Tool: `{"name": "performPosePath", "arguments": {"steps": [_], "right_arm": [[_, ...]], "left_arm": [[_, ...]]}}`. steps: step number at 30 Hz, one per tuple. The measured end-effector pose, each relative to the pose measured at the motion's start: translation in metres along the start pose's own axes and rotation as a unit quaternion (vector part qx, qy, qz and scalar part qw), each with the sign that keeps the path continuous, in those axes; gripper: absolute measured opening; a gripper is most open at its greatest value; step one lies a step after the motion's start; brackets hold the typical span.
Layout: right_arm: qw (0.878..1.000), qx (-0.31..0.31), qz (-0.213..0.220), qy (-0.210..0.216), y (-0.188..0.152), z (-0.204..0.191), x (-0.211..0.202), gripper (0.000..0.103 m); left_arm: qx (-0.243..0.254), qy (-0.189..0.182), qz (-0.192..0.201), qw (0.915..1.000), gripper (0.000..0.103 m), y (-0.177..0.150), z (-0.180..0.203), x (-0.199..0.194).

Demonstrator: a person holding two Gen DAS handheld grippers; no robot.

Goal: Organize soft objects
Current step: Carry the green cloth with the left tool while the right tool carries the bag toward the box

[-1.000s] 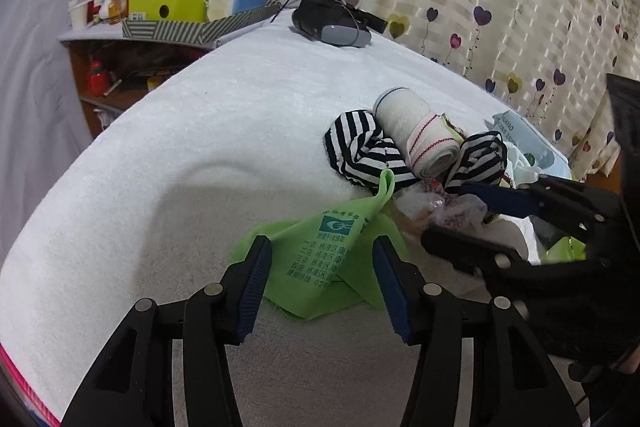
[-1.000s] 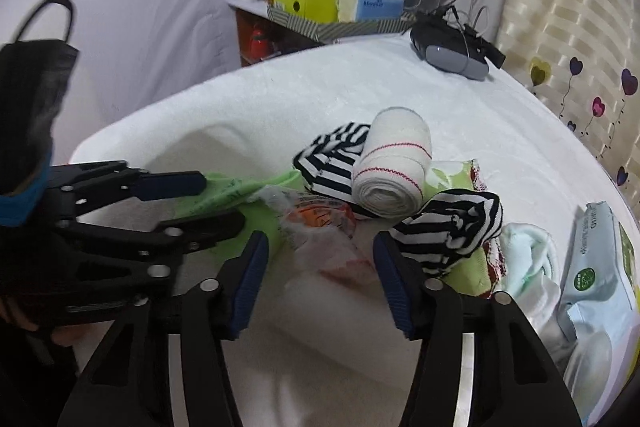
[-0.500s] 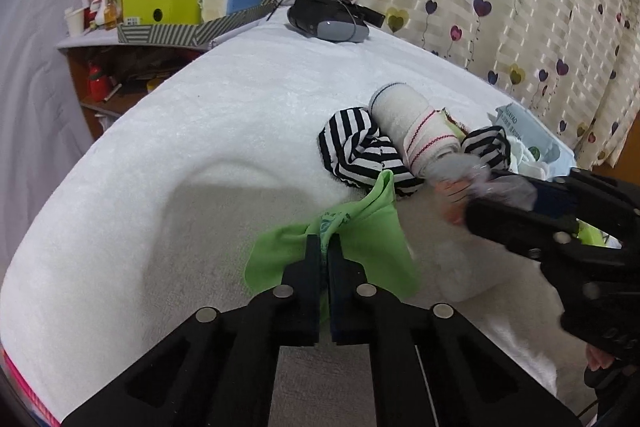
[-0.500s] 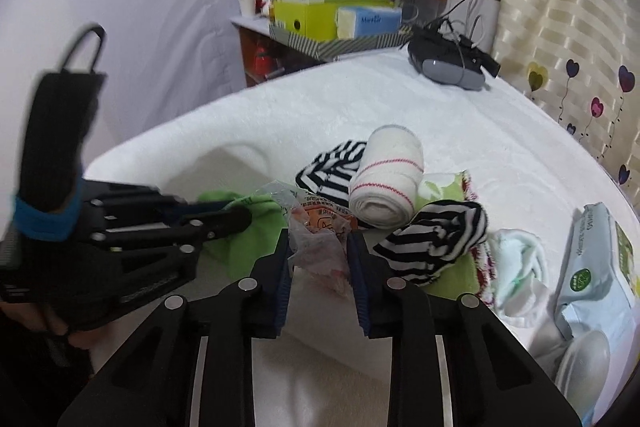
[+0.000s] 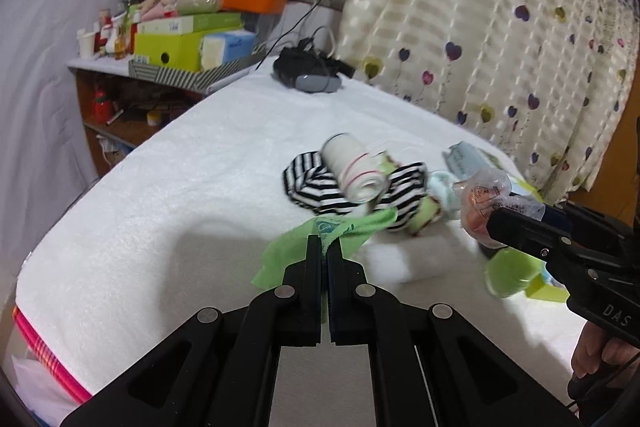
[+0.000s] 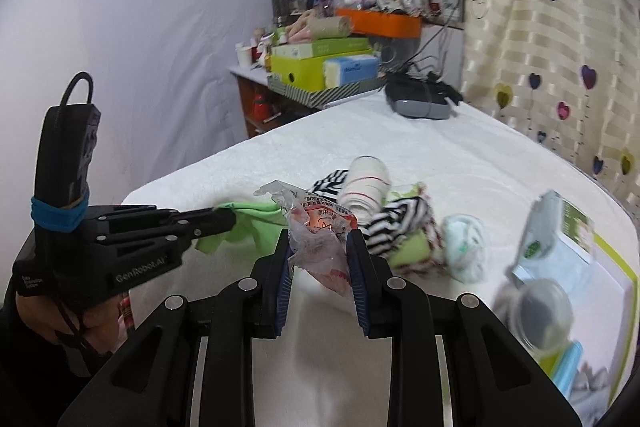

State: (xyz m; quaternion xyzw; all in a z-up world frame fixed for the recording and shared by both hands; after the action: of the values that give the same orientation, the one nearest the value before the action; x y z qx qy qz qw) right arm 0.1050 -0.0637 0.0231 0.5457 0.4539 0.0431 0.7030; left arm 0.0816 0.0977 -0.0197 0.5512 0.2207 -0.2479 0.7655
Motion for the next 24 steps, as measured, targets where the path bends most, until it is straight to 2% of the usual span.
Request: {"name": "performPosePath", "arguments": {"steps": [12,24], "right_arm": [[0.997,0.041,0.038,-0.047,-0.022,0.029,-0.066,0.027],[0.99,0.074,0.061,-0.105,-0.042,0.066,-0.112,0.027]], "left_arm": [[0.041,-0.056,0.027,0.9972,0.003,0.001,0.065,-0.038],[0.093,-0.118,0.019,0.9884,0.003,0.003,0.143,-0.039]]}}
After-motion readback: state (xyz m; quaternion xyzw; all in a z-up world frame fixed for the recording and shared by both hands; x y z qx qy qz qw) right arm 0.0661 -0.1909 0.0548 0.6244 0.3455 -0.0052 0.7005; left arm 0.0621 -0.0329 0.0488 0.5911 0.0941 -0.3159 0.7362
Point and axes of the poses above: each gripper's, at about its wrist camera, not at the fingertips, and x roughly the way its jaws point, z to its right, y to its top, the point moved 4 cm from there along x, roughly the way its jaws point, and after that the axes turned 3 degrees about -x, right-handed, at the moved point
